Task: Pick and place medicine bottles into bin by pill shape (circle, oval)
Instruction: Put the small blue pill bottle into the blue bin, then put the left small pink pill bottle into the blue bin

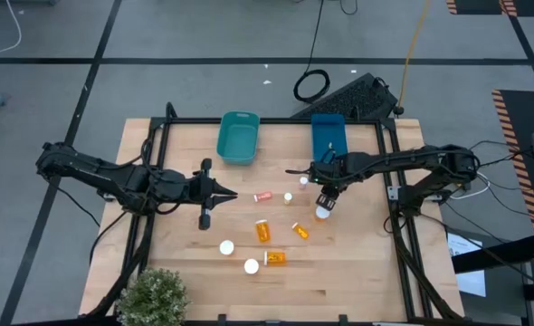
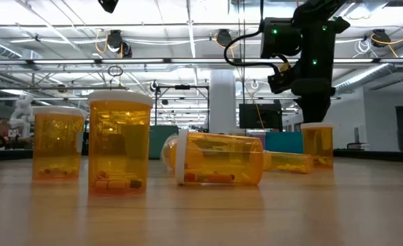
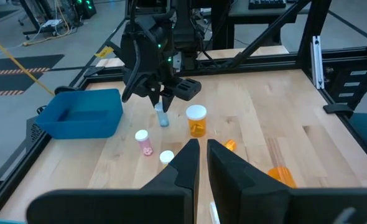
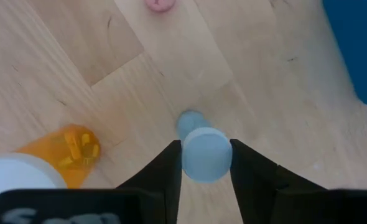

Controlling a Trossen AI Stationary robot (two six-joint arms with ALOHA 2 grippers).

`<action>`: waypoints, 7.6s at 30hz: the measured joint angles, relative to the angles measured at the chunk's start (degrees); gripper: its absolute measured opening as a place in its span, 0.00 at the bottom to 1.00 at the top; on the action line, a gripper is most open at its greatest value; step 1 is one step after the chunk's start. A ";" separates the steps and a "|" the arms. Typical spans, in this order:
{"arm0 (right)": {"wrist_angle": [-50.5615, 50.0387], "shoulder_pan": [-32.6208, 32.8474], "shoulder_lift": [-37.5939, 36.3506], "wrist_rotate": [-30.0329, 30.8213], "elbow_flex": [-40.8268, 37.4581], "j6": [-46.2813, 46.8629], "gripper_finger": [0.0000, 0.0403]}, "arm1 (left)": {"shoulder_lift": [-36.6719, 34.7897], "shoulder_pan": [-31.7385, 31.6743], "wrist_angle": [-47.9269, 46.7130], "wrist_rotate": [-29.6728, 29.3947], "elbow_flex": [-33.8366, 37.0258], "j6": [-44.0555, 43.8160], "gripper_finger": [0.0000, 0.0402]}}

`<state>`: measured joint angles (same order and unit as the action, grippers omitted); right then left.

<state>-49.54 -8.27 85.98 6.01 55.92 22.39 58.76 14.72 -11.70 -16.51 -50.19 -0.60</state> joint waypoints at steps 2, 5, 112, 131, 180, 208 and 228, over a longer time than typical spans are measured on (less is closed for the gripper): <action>-0.02 0.00 -0.22 -0.27 0.00 -0.11 0.28 | 0.00 0.00 -0.01 0.00 0.00 0.00 0.09; -0.57 0.00 -0.50 -0.28 0.58 -1.05 0.29 | 0.00 0.00 0.00 0.00 0.00 0.00 0.09; 10.72 -46.50 18.77 -0.01 20.22 -41.92 0.45 | 0.16 -2.56 1.26 -0.15 -0.02 0.39 0.09; 8.80 -45.64 13.56 1.39 20.24 -40.17 0.63 | 0.15 -2.56 1.26 -0.13 -0.02 0.11 0.09; 10.16 -1.36 -9.45 4.43 8.09 -24.49 0.61 | 0.17 -2.54 0.82 -0.13 -0.02 -1.20 0.09; 15.89 -3.53 5.61 -2.27 8.26 -31.21 0.63 | 0.17 -2.54 0.80 -0.15 -0.02 -0.81 0.09; 14.56 -6.05 9.24 -7.90 8.24 -31.04 0.51 | 0.17 -2.54 0.79 -0.13 -0.02 -0.55 0.09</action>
<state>-34.98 -14.33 95.22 -1.89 64.16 -8.64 58.94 12.19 -10.90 -16.64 -50.22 -1.15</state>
